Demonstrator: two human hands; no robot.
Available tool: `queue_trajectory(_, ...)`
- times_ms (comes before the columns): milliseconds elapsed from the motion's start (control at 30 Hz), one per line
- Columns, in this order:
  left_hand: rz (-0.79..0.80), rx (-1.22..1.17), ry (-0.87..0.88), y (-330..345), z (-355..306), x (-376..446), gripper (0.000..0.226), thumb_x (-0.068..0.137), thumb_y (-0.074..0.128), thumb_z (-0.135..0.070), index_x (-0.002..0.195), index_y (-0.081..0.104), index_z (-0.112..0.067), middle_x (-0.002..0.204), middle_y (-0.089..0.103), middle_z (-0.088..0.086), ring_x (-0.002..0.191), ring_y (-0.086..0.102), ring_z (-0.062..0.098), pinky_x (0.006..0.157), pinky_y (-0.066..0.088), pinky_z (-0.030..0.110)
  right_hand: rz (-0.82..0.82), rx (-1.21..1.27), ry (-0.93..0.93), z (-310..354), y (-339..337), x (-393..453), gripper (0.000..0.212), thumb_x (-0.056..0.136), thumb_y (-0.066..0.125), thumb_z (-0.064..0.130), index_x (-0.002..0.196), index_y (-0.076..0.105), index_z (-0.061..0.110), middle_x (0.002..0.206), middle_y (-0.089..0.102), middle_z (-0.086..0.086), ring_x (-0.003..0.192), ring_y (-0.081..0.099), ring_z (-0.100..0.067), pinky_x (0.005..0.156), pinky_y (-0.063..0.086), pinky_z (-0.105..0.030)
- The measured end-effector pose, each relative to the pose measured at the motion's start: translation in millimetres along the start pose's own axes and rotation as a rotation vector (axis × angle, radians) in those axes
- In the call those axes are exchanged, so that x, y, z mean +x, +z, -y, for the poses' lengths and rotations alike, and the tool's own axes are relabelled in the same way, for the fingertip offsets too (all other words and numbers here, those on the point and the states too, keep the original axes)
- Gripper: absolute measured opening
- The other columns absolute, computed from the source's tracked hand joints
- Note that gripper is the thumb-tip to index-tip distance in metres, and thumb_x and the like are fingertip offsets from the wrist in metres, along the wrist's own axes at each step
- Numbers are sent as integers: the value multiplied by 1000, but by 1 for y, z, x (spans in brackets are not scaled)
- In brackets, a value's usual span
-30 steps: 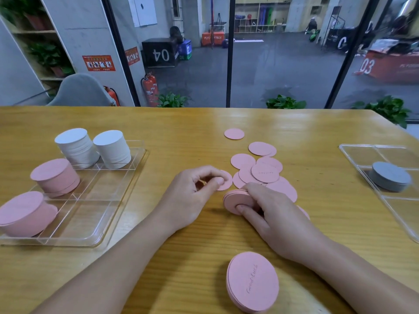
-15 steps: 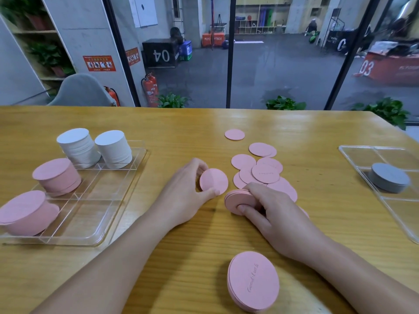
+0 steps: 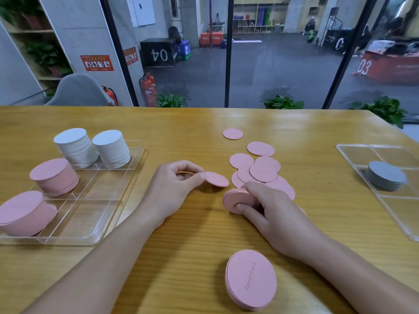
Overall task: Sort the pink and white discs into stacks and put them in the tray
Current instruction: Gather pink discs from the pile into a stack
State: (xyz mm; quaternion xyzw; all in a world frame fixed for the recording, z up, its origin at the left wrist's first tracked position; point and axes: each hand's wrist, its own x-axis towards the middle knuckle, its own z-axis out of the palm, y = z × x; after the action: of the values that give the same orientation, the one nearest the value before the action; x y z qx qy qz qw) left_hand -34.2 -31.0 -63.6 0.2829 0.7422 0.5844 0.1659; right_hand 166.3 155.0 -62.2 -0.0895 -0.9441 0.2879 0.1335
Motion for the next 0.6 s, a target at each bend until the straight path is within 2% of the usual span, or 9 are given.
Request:
queue_trajectory(33,-3,27,-9,-1,1,0,1,97,84,-20,96,84,-20,91,85,4,84,76,15,87,56,39,-2,5,-4,0,0,0,16,106,61,37,98,53,27,88,61,13,88,55,-12,67,41,-22)
queue_trajectory(100,-7,77,-26,1,1,0,6,93,87,-17,91,84,-22,88,84,0,80,73,9,83,55,36,1,8,-3,-1,0,0,16,106,62,37,98,54,27,88,61,14,88,55,-12,68,41,-22)
queue_trajectory(200,-39,138,-34,4,-1,0,13,87,94,-29,84,83,-23,79,81,-3,70,69,7,74,53,31,7,8,0,0,0,1,13,106,61,37,102,57,26,91,63,14,89,56,-12,71,42,-23)
queue_trajectory(267,-97,269,-14,8,0,4,23,84,95,-39,79,79,-24,71,76,-3,63,63,8,65,49,29,5,13,-5,1,0,1,13,107,61,37,100,56,27,89,61,14,88,55,-11,69,42,-21)
queue_trajectory(367,-129,423,50,17,-2,10,26,84,92,-47,84,74,-29,77,73,-5,68,63,8,61,45,20,-4,15,-14,1,-1,0,15,107,62,36,97,53,28,87,59,16,87,54,-10,66,41,-19)
queue_trajectory(433,-85,506,92,22,-2,11,30,84,90,-53,101,74,-33,96,69,-12,83,62,5,70,44,15,-6,11,-11,1,-1,0,15,107,62,36,97,53,28,87,59,15,88,54,-10,67,41,-18)
queue_trajectory(533,9,661,118,25,3,12,62,84,81,-69,135,71,-35,121,58,-15,112,53,9,98,44,24,-3,9,-6,1,-1,0,14,107,62,36,99,54,28,89,61,15,89,55,-10,66,40,-18)
queue_trajectory(600,41,720,121,26,2,9,66,87,76,-72,142,68,-36,128,53,-15,124,45,12,107,39,27,-5,8,-5,1,-1,1,15,106,62,36,97,53,28,88,60,15,89,55,-10,66,40,-18)
